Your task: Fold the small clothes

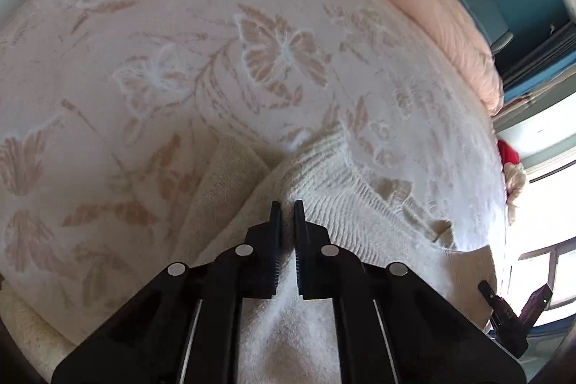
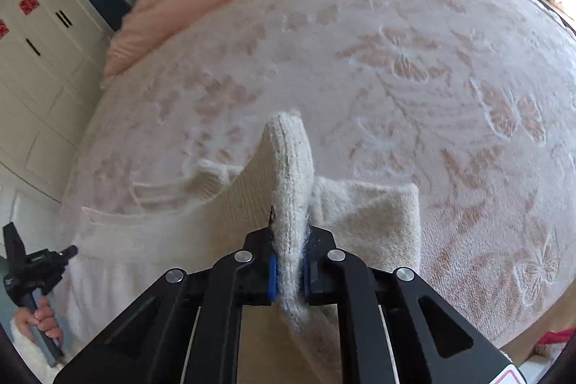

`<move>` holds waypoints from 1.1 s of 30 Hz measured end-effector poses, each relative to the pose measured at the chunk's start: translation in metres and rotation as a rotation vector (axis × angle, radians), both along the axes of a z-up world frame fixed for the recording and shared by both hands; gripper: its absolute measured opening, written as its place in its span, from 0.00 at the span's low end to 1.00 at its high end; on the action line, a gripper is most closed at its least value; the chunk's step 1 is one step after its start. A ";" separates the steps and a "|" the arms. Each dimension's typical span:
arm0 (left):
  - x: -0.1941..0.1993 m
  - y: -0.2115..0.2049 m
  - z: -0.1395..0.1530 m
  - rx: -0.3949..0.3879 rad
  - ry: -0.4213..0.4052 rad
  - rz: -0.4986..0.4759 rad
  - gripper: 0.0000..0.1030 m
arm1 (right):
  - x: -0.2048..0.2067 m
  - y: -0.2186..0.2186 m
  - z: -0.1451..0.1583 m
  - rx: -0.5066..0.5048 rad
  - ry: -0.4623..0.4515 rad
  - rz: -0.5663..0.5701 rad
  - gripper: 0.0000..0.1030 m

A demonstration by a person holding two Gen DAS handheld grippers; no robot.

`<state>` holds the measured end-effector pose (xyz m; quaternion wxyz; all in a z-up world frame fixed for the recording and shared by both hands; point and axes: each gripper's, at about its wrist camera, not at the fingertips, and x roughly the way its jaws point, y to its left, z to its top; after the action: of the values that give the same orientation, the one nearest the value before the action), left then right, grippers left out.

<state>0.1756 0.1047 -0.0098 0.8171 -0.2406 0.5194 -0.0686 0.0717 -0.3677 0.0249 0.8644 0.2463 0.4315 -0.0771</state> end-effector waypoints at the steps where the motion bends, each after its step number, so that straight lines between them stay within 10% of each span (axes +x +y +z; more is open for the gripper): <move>1: -0.005 0.006 0.011 0.000 -0.028 0.006 0.05 | -0.010 0.000 0.020 0.004 -0.061 -0.005 0.08; 4: 0.003 0.008 0.013 0.037 -0.023 0.019 0.05 | -0.011 -0.007 0.029 -0.026 -0.103 -0.033 0.09; 8: 0.026 -0.014 -0.039 0.169 0.078 -0.028 0.08 | 0.025 -0.031 -0.071 -0.031 0.245 -0.048 0.09; 13: 0.004 -0.015 0.008 0.197 -0.038 0.017 0.34 | -0.012 -0.025 -0.013 -0.083 0.076 -0.168 0.23; 17: -0.037 -0.037 0.053 0.240 -0.186 -0.033 0.57 | -0.027 0.031 0.014 -0.067 -0.009 0.014 0.20; 23: -0.092 -0.113 0.005 0.211 -0.045 -0.233 0.57 | -0.015 0.160 -0.029 0.090 0.084 0.347 0.12; 27: -0.112 -0.129 -0.008 0.310 -0.051 -0.284 0.57 | -0.020 0.214 -0.032 -0.077 0.094 0.503 0.09; 33: -0.095 -0.061 -0.017 0.383 -0.032 -0.144 0.57 | -0.040 0.091 -0.048 -0.069 0.150 0.173 0.02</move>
<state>0.0809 0.0436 -0.0270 0.8489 -0.0418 0.5260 -0.0308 0.0321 -0.2770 -0.0228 0.8412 0.1719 0.5115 -0.0353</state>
